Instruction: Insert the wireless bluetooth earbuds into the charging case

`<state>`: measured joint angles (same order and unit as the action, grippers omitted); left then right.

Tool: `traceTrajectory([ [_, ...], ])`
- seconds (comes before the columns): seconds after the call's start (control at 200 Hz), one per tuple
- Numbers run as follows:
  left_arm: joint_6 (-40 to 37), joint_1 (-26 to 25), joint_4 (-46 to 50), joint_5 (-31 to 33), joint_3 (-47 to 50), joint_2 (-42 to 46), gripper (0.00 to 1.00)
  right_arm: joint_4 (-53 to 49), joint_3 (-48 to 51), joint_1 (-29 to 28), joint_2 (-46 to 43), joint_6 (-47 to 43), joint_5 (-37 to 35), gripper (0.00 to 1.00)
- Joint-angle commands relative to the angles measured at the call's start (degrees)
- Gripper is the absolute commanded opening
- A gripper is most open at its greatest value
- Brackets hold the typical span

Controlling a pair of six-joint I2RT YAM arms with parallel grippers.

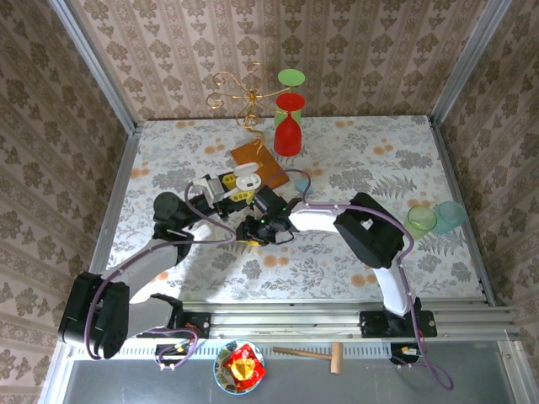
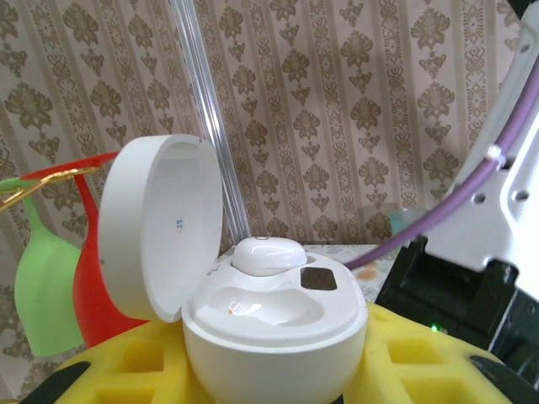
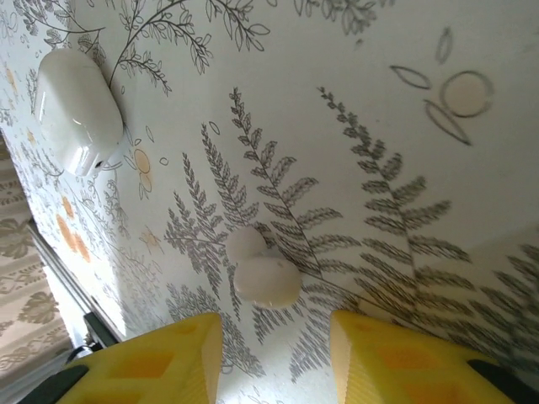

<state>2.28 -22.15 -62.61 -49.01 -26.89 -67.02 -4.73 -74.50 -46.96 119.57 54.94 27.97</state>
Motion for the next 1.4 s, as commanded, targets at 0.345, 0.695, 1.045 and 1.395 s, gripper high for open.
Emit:
traceTrajectory([
  [0.345,-0.5,-0.3,-1.3,-0.3,-1.8,0.0,0.27,3.6,-2.4,-0.4,2.8,3.6,0.9,0.35],
  [0.695,-0.7,-0.3,-0.9,-0.3,-1.7,-0.2,0.27,5.8,-3.9,0.7,5.1,4.2,-0.1,0.30],
  [1.045,-1.3,-0.2,-0.5,0.0,-1.8,-0.6,0.27,1.7,-6.8,0.7,7.8,1.7,-0.3,0.24],
  [1.395,-1.4,-0.2,-0.5,0.0,-1.8,-0.8,0.27,-0.6,-7.2,0.9,6.9,0.0,-1.0,0.18],
])
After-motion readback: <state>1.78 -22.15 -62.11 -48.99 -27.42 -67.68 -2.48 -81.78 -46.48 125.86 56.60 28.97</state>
